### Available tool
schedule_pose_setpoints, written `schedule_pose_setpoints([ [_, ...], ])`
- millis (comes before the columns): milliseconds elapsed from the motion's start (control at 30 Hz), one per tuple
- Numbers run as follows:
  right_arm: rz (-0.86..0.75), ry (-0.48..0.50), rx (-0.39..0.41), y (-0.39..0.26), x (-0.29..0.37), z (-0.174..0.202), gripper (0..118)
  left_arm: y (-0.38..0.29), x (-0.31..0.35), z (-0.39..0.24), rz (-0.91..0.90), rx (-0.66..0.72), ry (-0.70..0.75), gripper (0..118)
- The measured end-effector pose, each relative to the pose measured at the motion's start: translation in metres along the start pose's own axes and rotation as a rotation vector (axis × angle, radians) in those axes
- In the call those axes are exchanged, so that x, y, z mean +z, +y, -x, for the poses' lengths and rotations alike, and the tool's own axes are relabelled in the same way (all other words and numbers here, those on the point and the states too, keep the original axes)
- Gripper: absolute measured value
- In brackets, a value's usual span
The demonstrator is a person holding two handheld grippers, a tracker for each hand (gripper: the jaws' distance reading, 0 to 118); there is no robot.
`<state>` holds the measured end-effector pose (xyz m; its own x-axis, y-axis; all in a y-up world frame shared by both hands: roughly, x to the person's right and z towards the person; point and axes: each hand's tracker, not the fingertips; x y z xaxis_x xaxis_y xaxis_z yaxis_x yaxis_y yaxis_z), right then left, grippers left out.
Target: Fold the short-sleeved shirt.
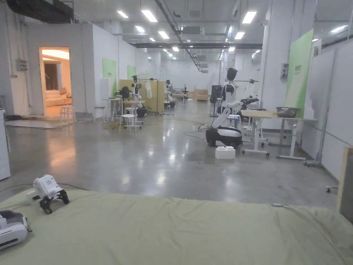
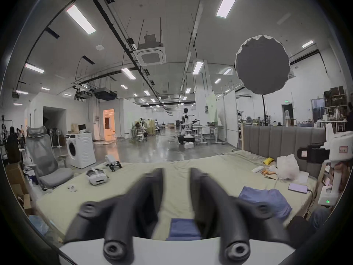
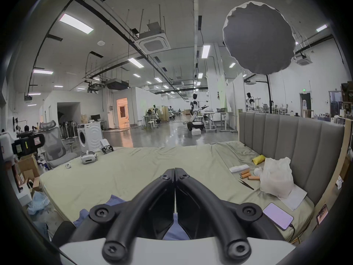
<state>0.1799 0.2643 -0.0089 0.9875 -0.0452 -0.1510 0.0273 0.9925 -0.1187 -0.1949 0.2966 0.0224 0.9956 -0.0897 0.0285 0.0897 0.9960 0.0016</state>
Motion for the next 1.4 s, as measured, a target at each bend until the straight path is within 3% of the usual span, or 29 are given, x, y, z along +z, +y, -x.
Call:
schedule_pose_setpoints([
  [33,0.003,0.001,0.009,0.001,0.000,0.002,0,-0.001,0.003,0.000,0.025,-0.011,0.026,0],
  [400,0.012,0.013,0.045,-0.002,-0.002,0.006,0,-0.004,-0.015,-0.003,0.097,0.045,0.011,0],
  [500,0.039,0.005,0.024,-0.010,-0.005,0.001,0,-0.020,-0.062,0.004,0.309,0.131,-0.053,1],
  [567,0.062,-0.001,-0.009,-0.018,-0.007,-0.004,0,-0.047,-0.102,0.007,0.361,0.171,-0.090,33],
  [633,0.104,-0.009,-0.053,-0.028,-0.008,-0.011,0,-0.077,-0.151,0.012,0.512,0.225,-0.150,77],
  [667,0.113,-0.014,-0.060,-0.033,-0.007,-0.014,0,-0.092,-0.172,0.012,0.553,0.245,-0.160,83],
  [767,0.146,-0.056,-0.045,-0.047,-0.001,-0.021,0,-0.140,-0.236,0.002,0.675,0.159,-0.136,83],
  [833,0.181,-0.041,-0.116,-0.055,0.003,-0.030,0,-0.173,-0.277,-0.002,0.751,0.149,-0.132,83],
  [900,0.195,-0.074,-0.134,-0.062,0.006,-0.038,0,-0.206,-0.312,-0.005,0.835,0.132,-0.136,81],
  [1000,0.231,-0.139,-0.108,-0.069,0.011,-0.048,0,-0.248,-0.343,-0.008,0.929,0.095,-0.090,66],
  [1100,0.265,-0.165,-0.139,-0.076,0.013,-0.058,0,-0.276,-0.354,-0.013,1.014,0.112,-0.095,63],
  [1200,0.288,-0.188,-0.167,-0.080,0.007,-0.067,0,-0.274,-0.348,-0.019,0.974,0.093,-0.081,52],
  [1233,0.295,-0.192,-0.168,-0.081,0.002,-0.070,0,-0.271,-0.344,-0.023,0.971,0.096,-0.087,46],
  [1300,0.317,-0.205,-0.170,-0.081,-0.017,-0.079,0,-0.273,-0.343,-0.037,0.970,0.073,-0.123,2],
  [1400,0.372,-0.181,-0.193,-0.081,-0.068,-0.110,1,-0.286,-0.342,-0.048,0.977,-0.036,-0.084,1],
])
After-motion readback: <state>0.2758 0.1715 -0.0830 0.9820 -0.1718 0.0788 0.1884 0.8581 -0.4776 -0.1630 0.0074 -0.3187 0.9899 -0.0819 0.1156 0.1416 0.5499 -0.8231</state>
